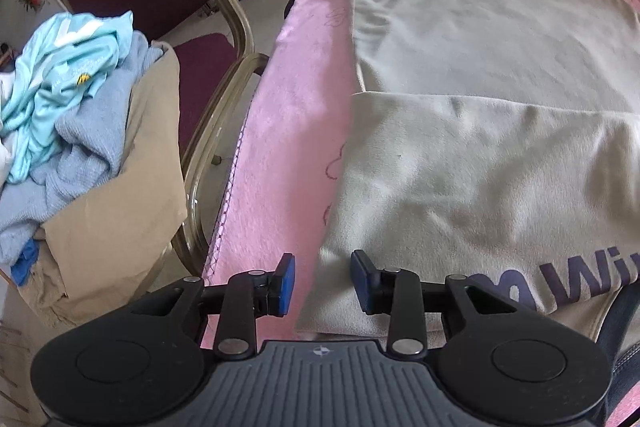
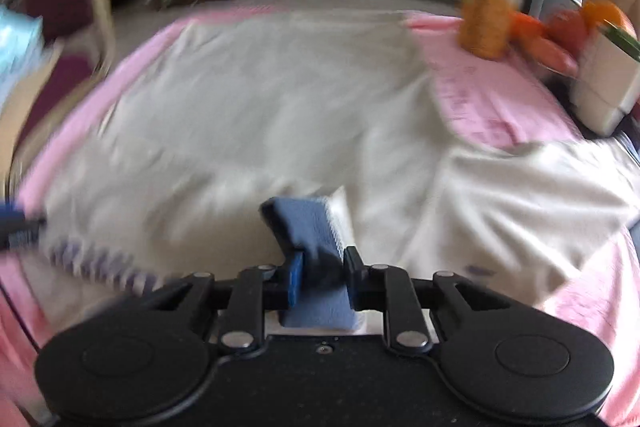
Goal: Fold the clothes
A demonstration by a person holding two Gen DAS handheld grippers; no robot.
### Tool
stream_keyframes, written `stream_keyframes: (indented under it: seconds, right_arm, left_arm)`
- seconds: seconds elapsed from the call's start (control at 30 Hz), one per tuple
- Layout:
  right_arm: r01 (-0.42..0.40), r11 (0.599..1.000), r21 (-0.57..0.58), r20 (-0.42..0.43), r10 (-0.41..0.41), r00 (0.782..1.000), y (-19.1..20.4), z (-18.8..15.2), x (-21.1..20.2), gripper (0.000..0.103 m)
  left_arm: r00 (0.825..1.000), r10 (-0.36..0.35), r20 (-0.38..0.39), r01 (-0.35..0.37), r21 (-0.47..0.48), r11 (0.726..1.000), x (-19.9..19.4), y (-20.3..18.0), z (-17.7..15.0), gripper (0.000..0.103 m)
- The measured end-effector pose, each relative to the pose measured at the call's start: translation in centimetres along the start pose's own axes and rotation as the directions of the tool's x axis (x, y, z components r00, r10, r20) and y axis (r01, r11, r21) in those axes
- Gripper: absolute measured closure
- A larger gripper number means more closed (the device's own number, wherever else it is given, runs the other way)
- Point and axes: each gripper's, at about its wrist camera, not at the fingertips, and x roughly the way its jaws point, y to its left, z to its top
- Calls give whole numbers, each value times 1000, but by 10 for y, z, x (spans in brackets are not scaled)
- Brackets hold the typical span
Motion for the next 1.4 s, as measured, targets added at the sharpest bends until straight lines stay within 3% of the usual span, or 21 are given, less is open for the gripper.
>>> stream_keyframes:
  seconds: [0.1,0.23,0.3,0.43,0.47,0.57,0.7,0.73,0.77,0.87,0.97,1.03,1.2,1.3,1.33,1.4]
  right_arm:
    - [28,983,180,-22,-25,999,-47,14,1,82]
    - [74,962,264,-155,-33,987,-97,21,23,82]
    - [15,938,347,-127,31,991,-112,17,21,76]
    - [-100,883,459,-74,150,986,-121,5,23,72]
    - [-110,885,453,-77,161,984,-116,5,25,72]
    - [-93,941,326,-83,126,989,-91,4,27,72]
    - [-24,991,131,-84,35,996,-56,2,29,73]
    - [-1,997,78,-68,7,998,-50,1,30,80]
    - [13,999,42,-32,-11,999,-44,1,23,97]
    - [59,997,-59,85,-54,995,-27,0,0,98]
    - [65,996,-67,177,-52,983,-26,2,-19,98]
    - [91,994,-58,195,-78,978,-28,2,-24,98]
    - [91,995,-27,60,-89,994,-36,5,3,98]
    - [117,993,-34,-23,-118,993,-37,2,21,96]
    - [122,992,-38,-26,-123,992,-37,1,21,91]
    - [125,992,-16,-35,-125,992,-38,4,14,70]
  left_arm:
    - [1000,-13,-9,13,-23,1000,0,4,-1,68]
    - [999,-51,-15,49,-103,993,-7,17,-5,67]
    - [995,-93,21,96,-207,974,-17,33,-8,67]
    - [996,-15,84,41,-317,948,-26,54,-6,67]
    - [997,-15,80,42,-340,939,-24,57,-6,67]
    - [998,-49,48,64,-373,926,-15,62,-6,67]
    - [999,-38,17,41,-320,946,-7,49,-5,67]
    - [999,-33,12,35,-316,948,-5,48,-6,67]
    - [1000,-30,8,31,-314,949,-4,48,-7,67]
    - [999,-31,11,33,-345,938,-5,56,-9,67]
    - [1000,-22,1,21,-353,935,-4,59,-11,67]
    - [1000,-20,-8,16,-354,935,-3,60,-12,67]
    - [999,-16,-33,5,-323,946,1,53,-11,67]
    - [999,-4,-43,-9,-293,956,3,48,-12,67]
    - [999,-8,-35,-2,-294,956,2,48,-12,67]
    - [1000,-27,-11,22,-303,953,-3,50,-11,68]
